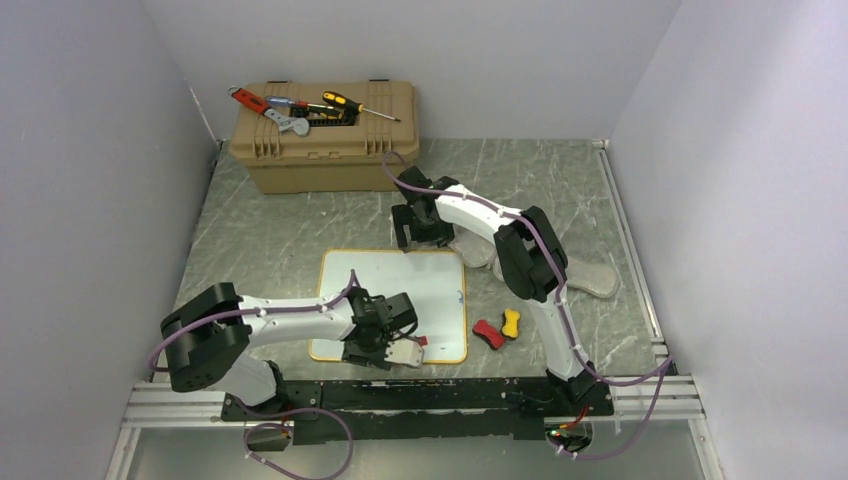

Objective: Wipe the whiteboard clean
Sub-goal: Adjust the whiteboard at the center of the board.

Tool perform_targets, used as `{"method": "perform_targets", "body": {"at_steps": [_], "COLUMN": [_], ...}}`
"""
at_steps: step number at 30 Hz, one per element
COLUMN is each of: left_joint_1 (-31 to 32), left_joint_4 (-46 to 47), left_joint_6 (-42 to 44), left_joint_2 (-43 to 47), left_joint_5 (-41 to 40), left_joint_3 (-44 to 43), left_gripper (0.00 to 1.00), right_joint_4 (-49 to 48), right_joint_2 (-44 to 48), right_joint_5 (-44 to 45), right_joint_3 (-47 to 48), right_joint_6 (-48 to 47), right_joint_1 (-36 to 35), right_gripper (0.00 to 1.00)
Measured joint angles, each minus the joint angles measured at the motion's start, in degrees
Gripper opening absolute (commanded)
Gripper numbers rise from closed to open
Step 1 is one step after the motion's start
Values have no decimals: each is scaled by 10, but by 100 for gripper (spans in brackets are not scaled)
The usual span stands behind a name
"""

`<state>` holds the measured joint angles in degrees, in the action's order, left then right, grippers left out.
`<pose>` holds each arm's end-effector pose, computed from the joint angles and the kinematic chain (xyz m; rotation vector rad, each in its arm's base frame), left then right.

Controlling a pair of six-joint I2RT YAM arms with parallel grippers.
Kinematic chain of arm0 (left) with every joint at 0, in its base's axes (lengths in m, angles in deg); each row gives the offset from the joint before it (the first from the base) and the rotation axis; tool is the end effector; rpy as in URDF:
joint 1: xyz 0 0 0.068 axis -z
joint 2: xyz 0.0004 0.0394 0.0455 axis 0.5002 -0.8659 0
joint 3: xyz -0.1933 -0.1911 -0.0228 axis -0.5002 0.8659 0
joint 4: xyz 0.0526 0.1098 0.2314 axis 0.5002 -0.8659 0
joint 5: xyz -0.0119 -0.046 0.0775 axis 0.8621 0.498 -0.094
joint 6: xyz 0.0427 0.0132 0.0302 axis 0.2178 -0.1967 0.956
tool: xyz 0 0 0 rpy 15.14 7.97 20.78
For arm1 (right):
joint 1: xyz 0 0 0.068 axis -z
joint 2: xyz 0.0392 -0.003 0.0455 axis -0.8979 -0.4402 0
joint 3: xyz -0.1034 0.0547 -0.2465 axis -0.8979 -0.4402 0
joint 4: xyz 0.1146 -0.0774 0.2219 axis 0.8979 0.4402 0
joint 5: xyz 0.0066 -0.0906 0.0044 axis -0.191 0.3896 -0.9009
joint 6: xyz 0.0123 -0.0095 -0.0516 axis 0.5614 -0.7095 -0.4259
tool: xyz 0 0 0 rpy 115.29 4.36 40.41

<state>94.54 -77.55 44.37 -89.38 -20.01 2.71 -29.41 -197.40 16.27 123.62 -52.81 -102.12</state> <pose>0.1017 -0.2079 0.1582 2.3153 1.9703 0.0635 0.3695 0.2871 0.1643 -0.2492 2.7852 0.1576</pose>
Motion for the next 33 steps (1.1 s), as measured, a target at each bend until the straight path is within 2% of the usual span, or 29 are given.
{"method": "perform_targets", "body": {"at_steps": [4,10,15,20,28,30,33], "left_joint_1": [8,17,19,25,32,12,-50], "left_joint_4": [-1,-35,-30,10,20,26,42], "left_joint_6": [-7,-15,-15,-13,-3,9,28], "left_joint_2": [-1,0,-2,-17,-20,-8,17], "left_joint_5": [-2,86,103,7,-63,-84,-101], "left_joint_3": [-5,-26,-25,1,20,32,46], "left_gripper": [60,61,60,60,59,59,59], "right_joint_4": [8,11,11,11,2,-18,-46], "right_joint_2": [-4,-6,-6,-6,-3,12,37], "right_joint_5": [-3,-4,-5,-7,-8,-8,-8], "right_joint_3": [8,11,11,11,2,-23,-66], "right_joint_6": [-1,-1,-1,-1,-1,-2,0], "right_joint_1": [1,2,2,3,7,7,5], "right_gripper": [93,93,93,93,89,89,89]}}
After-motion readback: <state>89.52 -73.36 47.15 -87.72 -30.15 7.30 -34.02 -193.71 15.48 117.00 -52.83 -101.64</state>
